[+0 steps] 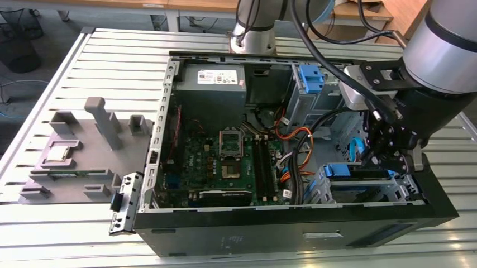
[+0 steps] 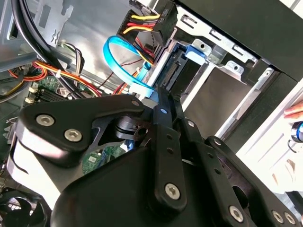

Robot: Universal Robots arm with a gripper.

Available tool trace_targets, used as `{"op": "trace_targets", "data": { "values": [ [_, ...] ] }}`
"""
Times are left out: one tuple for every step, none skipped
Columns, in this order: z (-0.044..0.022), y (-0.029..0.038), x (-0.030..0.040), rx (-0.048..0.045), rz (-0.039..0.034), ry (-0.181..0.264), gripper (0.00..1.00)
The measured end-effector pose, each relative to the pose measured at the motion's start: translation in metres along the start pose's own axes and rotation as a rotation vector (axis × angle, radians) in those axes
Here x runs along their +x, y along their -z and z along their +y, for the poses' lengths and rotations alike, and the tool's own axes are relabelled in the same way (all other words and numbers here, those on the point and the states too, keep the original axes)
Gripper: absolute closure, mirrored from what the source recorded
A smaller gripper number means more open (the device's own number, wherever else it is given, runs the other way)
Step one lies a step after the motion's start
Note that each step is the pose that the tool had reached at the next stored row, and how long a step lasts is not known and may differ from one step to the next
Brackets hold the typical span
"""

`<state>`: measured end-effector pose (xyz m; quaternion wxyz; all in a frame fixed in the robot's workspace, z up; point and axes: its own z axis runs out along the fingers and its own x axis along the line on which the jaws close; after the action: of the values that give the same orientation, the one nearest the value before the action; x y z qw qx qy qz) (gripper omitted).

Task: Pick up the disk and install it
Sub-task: 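Insert the first disk wire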

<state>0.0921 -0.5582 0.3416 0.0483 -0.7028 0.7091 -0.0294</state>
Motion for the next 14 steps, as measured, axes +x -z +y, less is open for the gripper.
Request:
{"op": "trace_targets", "data": {
  "values": [
    [0.0001,-0.0001,0.0003,0.0029,-0.0023,0.001,0.84],
    [0.0001,-0.0001,0.0006,0.0056,-0.0052,0.003,0.84],
    [0.0000,-0.0001,0.0007,0.0066,-0.0064,0.003,0.84],
    [0.0000,-0.0001,0.0006,0.0066,-0.0064,0.003,0.84],
    [0.0000,-0.0001,0.0006,0.0066,-0.0065,0.003,0.84],
    [0.0001,-0.0001,0.0007,0.0067,-0.0065,0.003,0.84],
    [0.0001,-0.0002,0.0007,0.0067,-0.0066,0.003,0.84],
    [0.0001,-0.0002,0.0007,0.0067,-0.0066,0.003,0.84],
    [0.0004,-0.0002,0.0007,0.0067,-0.0066,0.003,0.84],
    [0.0010,-0.0003,0.0008,0.0069,-0.0080,0.003,0.84],
    [0.0014,-0.0003,0.0008,0.0072,-0.0104,0.003,0.84],
    [0.0014,-0.0003,0.0007,0.0072,-0.0112,0.003,0.84],
    [0.0014,-0.0003,0.0007,0.0071,-0.0113,0.003,0.84],
    [0.0014,-0.0006,0.0007,0.0071,-0.0122,0.003,0.84]
  ]
}}
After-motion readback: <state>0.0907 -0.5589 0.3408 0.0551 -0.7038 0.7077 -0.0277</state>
